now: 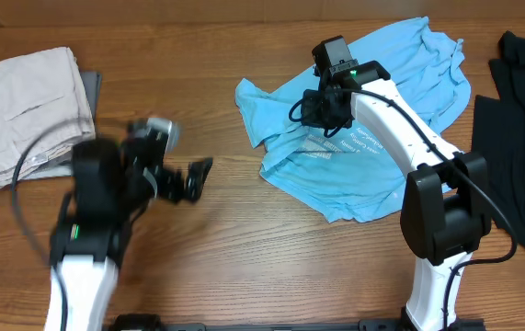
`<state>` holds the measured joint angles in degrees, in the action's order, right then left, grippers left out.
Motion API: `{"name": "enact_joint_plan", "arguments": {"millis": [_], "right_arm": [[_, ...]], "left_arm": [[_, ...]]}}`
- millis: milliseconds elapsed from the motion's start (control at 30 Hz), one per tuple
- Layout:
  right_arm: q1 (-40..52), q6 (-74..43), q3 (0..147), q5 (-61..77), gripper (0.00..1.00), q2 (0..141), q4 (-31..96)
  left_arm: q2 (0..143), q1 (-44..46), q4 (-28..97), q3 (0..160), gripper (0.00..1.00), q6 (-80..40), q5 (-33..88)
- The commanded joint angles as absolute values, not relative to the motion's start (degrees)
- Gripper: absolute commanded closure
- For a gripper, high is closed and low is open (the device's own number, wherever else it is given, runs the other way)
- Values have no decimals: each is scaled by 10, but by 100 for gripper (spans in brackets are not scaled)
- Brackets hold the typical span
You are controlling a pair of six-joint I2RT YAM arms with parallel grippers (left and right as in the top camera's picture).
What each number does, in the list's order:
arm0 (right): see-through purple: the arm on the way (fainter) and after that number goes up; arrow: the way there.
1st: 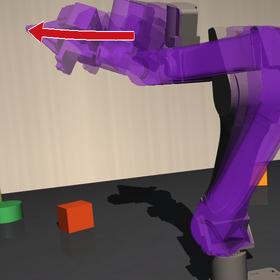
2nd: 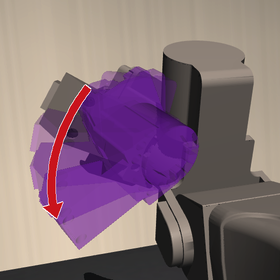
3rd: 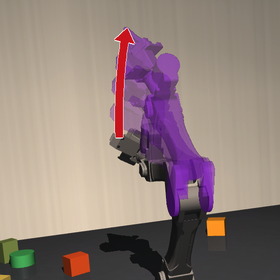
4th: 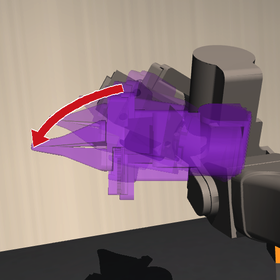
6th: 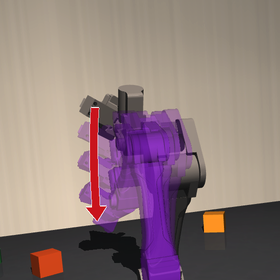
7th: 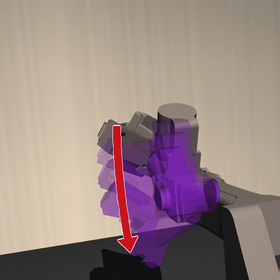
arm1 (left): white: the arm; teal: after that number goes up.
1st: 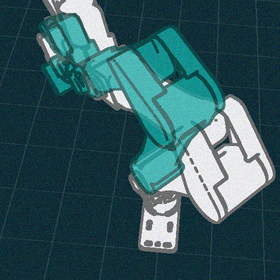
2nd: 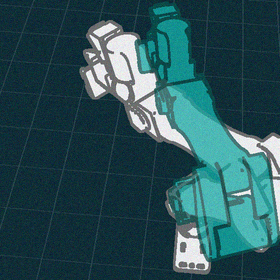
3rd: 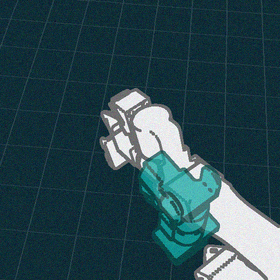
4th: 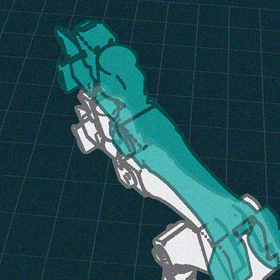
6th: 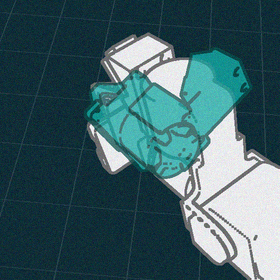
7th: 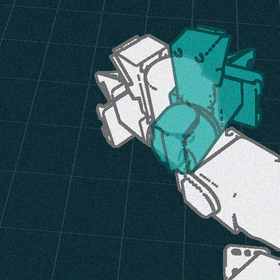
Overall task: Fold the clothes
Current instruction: 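Reach the left gripper to the T-shirt's left edge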
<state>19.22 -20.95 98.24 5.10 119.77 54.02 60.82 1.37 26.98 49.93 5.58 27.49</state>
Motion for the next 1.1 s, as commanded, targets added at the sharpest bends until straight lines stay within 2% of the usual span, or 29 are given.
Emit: {"name": "enact_joint_plan", "arguments": {"millis": [0,233,300,600,733,867,1067], "right_arm": [[193,-206,984,46,95,1192,538],[193,-206,984,46,91,1192,537],[193,-206,984,46,91,1192,537],[193,-206,984,46,87,1192,534],[193,-206,984,46,85,1192,532],[193,-206,984,46,85,1192,533],[193,-206,984,46,85,1192,533]], "left_arm": [[696,19,254,540,0,59,294],[834,20,176,550,0,62,437],[861,27,165,550,0,68,446],[924,153,78,550,0,131,258],[955,205,17,550,7,133,114],[990,215,-15,550,9,131,42],[1020,194,-21,550,12,120,37]]}}
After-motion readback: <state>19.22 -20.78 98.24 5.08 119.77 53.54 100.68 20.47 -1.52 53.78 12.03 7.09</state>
